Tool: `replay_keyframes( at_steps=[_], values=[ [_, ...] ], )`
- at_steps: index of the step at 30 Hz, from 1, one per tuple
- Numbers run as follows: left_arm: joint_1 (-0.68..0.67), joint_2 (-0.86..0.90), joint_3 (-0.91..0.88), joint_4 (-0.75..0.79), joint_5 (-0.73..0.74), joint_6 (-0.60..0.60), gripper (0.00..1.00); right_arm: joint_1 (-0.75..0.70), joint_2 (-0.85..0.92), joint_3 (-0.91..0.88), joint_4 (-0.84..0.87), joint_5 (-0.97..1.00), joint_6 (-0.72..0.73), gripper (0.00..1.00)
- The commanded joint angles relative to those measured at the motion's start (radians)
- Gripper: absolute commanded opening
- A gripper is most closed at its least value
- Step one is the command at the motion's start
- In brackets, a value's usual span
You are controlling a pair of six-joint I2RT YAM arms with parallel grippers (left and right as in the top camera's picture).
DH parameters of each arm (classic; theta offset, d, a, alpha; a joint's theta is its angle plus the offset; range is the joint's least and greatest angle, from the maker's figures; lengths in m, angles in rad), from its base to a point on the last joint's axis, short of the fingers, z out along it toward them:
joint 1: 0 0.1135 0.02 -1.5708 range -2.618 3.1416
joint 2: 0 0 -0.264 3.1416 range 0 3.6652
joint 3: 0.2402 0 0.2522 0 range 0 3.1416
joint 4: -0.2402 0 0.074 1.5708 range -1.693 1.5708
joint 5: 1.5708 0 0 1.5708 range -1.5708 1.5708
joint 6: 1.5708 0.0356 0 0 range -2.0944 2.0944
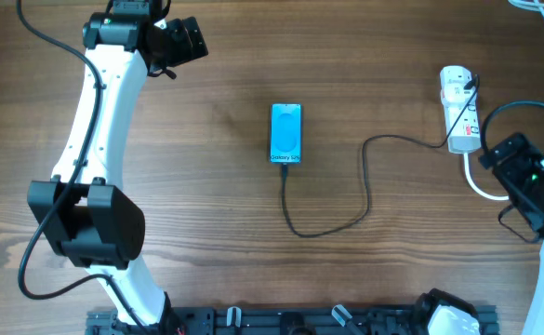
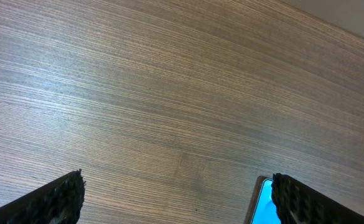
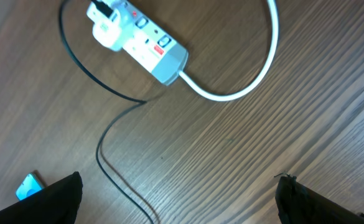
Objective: Plug charger to phone and switch on socket
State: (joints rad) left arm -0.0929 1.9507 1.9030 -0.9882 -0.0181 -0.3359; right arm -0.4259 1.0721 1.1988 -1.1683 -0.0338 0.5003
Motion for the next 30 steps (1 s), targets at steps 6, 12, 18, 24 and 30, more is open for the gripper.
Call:
replay_keyframes(
  at_steps=[6, 12, 18, 24, 30],
  values=[
    [0.005, 0.003, -0.005, 0.000, -0.010, -0.010, 1.00, 0.110, 0.020, -0.104, 0.221, -0.103, -0.110, 1.00],
    [0.005, 0.003, -0.005, 0.000, -0.010, -0.010, 1.00, 0.226, -0.325, -0.424, 0.581, -0.108, -0.192, 1.00],
    [0.005, 0.003, -0.005, 0.000, -0.010, -0.010, 1.00, 0.227, -0.672, -0.734, 0.762, -0.128, -0.242, 1.00],
    [0.005, 0.003, -0.005, 0.000, -0.010, -0.010, 1.00, 0.303, -0.935, -1.005, 0.978, -0.120, -0.321, 1.00],
    [0.005, 0.003, -0.005, 0.000, -0.010, -0.010, 1.00, 0.322, -1.062, -1.196, 1.180, -0.117, -0.328, 1.00]
  ],
)
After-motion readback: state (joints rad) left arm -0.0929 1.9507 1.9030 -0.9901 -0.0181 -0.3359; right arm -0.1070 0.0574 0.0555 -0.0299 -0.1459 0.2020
